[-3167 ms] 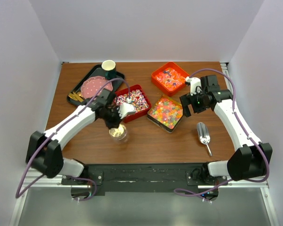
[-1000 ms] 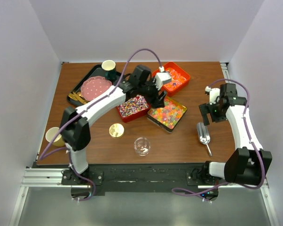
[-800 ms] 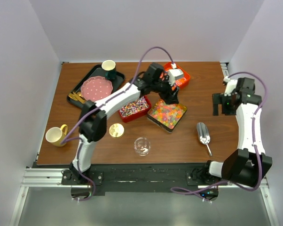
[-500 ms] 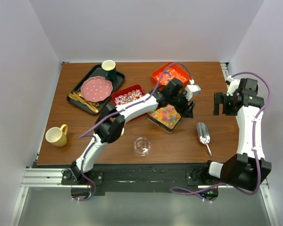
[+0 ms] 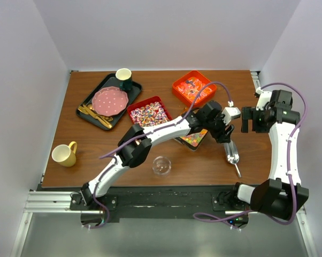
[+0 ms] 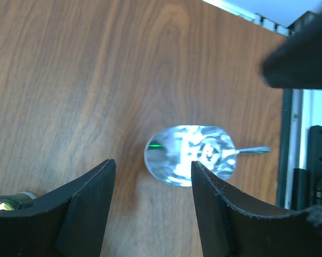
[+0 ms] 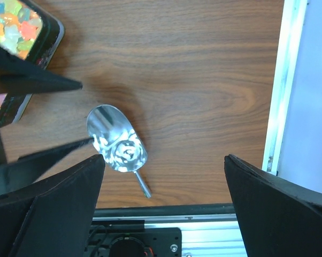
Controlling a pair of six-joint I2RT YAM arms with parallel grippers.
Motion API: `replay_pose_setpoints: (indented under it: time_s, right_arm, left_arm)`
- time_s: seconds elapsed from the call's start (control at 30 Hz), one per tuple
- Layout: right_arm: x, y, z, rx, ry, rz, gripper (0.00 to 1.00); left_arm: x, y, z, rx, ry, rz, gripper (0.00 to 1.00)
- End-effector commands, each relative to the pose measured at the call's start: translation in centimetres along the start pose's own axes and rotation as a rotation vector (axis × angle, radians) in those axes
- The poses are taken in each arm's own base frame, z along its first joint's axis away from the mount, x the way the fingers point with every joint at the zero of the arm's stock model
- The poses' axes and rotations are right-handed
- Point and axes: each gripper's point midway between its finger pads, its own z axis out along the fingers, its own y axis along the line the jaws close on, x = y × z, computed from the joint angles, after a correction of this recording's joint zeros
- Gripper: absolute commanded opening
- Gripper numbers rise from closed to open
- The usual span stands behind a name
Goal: Pack the candies
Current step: Pick up the spatula from the center of the board.
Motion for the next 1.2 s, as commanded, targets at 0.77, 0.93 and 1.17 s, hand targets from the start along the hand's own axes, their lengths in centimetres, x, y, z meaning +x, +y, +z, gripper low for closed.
replay_pose_setpoints:
  time_s: [0.77, 0.93, 1.17]
  right_arm:
    - [-0.2, 1.4, 0.3, -0.078, 0.003, -0.028, 0.97]
    - [-0.1, 1.6, 0.4, -0.088, 0.003, -0.022, 0.97]
    - [-0.3, 1.6, 0.6, -0.086, -0.003, -0.024, 0.97]
  left_arm:
    - [3.3, -2.2, 1.5, 0.244, 0.028, -0.041, 0.29]
    - [4.0, -1.8, 1.6, 0.238, 0.041, -0.044, 0.17]
    - [4.7, -1.8, 1.6, 0.243, 0.058, -0.038, 0.00]
